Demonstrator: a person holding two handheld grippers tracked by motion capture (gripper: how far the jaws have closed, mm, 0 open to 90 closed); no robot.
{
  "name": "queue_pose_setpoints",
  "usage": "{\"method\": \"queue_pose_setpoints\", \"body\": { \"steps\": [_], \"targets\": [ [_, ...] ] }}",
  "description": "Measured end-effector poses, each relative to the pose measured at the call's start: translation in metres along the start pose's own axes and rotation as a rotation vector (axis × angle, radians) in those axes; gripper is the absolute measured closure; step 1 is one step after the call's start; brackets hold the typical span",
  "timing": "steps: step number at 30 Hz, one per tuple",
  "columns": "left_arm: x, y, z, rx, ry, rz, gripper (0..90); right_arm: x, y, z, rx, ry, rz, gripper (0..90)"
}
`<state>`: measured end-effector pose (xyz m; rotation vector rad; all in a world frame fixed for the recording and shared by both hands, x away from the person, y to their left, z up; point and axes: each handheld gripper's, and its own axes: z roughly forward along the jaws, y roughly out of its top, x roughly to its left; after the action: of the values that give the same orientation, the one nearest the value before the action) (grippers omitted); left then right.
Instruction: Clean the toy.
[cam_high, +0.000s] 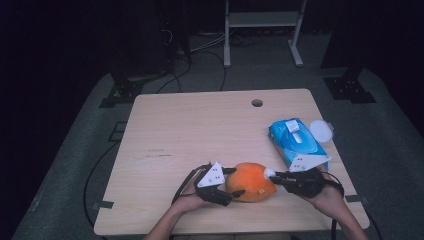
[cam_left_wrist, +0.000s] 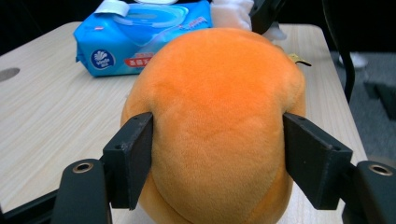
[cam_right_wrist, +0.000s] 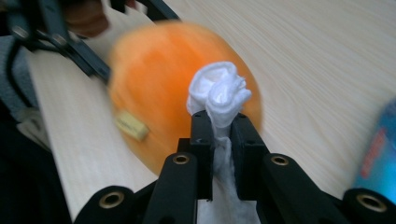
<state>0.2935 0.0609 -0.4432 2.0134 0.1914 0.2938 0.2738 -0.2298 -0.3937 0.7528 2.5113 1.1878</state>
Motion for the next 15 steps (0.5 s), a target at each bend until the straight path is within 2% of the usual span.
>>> {"method": "queue_pose_setpoints", "body": {
  "steps": [2,4,8,10,11,13,15],
  "targets": [
    [-0.002,0.0,0.0,0.006,-0.004,0.018,28.2,0.008,0.006,0.002,-0.022,0.027,-0.024,80.2],
    [-0.001,-0.001,0.0,0.001,-0.006,-0.001,25.3,0.011,0.008,0.004,-0.015,0.021,-0.043,80.2],
    [0.009,-0.003,0.001,0.01,-0.031,-0.134,10.7,0.002,0.002,0.003,-0.017,0.029,-0.008,80.1],
    [0.013,-0.004,0.002,0.022,-0.062,-0.198,8.6,-0.001,-0.001,0.002,-0.012,0.035,0.001,80.1],
    [0.012,-0.004,0.003,0.018,-0.069,-0.202,9.5,-0.002,-0.002,0.001,-0.006,0.032,0.007,80.1],
    [0.01,-0.002,0.003,0.021,-0.056,-0.165,17.0,-0.001,-0.001,0.001,-0.008,0.028,0.009,80.2],
    [0.005,0.002,0.003,0.012,-0.032,-0.122,23.9,0.008,0.004,0.001,-0.012,0.02,-0.024,80.3]
  ]
}}
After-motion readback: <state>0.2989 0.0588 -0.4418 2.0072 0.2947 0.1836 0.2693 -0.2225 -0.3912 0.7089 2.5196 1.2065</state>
